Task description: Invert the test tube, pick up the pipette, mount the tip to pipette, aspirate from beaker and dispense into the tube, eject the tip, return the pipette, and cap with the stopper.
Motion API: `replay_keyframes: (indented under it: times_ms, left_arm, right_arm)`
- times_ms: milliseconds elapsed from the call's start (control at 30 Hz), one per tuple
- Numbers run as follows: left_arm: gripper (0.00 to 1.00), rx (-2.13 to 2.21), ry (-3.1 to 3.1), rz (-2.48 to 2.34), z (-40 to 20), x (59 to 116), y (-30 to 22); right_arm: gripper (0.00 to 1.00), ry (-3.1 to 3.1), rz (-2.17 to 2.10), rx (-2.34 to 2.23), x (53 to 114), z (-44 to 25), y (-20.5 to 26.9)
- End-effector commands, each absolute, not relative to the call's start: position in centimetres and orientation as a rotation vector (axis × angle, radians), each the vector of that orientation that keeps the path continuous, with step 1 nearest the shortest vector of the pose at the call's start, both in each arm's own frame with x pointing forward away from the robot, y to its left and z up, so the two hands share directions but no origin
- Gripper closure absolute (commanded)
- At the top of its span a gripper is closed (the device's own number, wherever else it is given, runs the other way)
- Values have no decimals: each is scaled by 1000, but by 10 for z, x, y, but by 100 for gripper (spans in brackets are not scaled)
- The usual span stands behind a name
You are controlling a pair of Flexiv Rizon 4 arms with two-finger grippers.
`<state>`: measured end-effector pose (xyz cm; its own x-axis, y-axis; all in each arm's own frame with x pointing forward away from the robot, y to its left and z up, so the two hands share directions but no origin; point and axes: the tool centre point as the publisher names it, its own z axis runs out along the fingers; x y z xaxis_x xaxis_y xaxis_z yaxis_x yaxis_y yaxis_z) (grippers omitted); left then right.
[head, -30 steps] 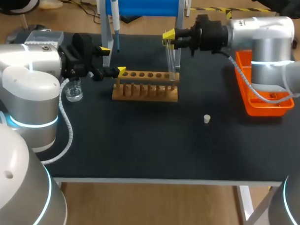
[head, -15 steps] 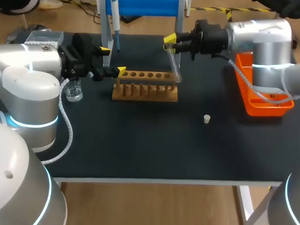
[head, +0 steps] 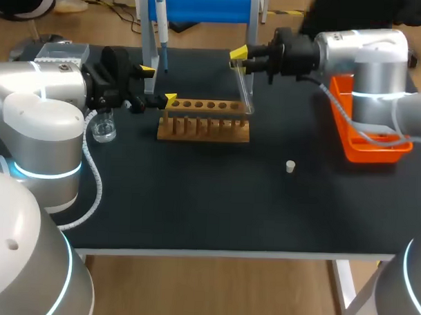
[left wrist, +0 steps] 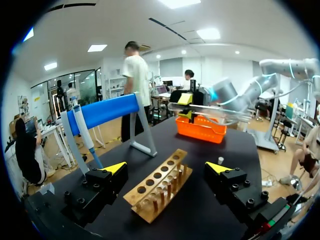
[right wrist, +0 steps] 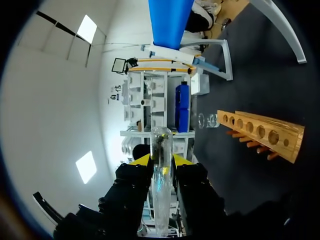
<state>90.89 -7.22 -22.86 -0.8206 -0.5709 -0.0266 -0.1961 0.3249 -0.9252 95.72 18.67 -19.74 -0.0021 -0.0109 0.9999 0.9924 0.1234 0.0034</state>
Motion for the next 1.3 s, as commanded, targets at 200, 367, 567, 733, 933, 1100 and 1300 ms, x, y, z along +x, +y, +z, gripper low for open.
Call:
replay_keyframes:
  times_ms: [200, 367, 567, 733, 933, 1100, 1300]
  left_arm:
    - [0, -683, 2246, -1496, -229, 909, -72]
    - [0, -683, 2246, -1496, -229, 909, -72]
    - [0, -226, 2081, -1645, -207, 899, -84]
    - [0, 68, 1958, -1736, -195, 890, -93]
    - [0, 485, 1789, -1890, -180, 873, -101]
    - [0, 499, 1807, -1919, -178, 872, -101]
    - [0, 499, 1807, -1919, -178, 872, -101]
  right_arm:
    - [100, -1251, -1138, -1116, 956, -196, 185]
    - [100, -1251, -1138, -1116, 956, -196, 185]
    - [100, -1251, -1138, -1116, 956, -196, 185]
    - [100, -1251, -1138, -1116, 956, -196, 185]
    - [100, -1251, -1138, -1116, 956, -196, 185]
    - [100, -1251, -1138, -1116, 956, -196, 185]
    - [100, -1251, -1138, -1116, 956, -196, 185]
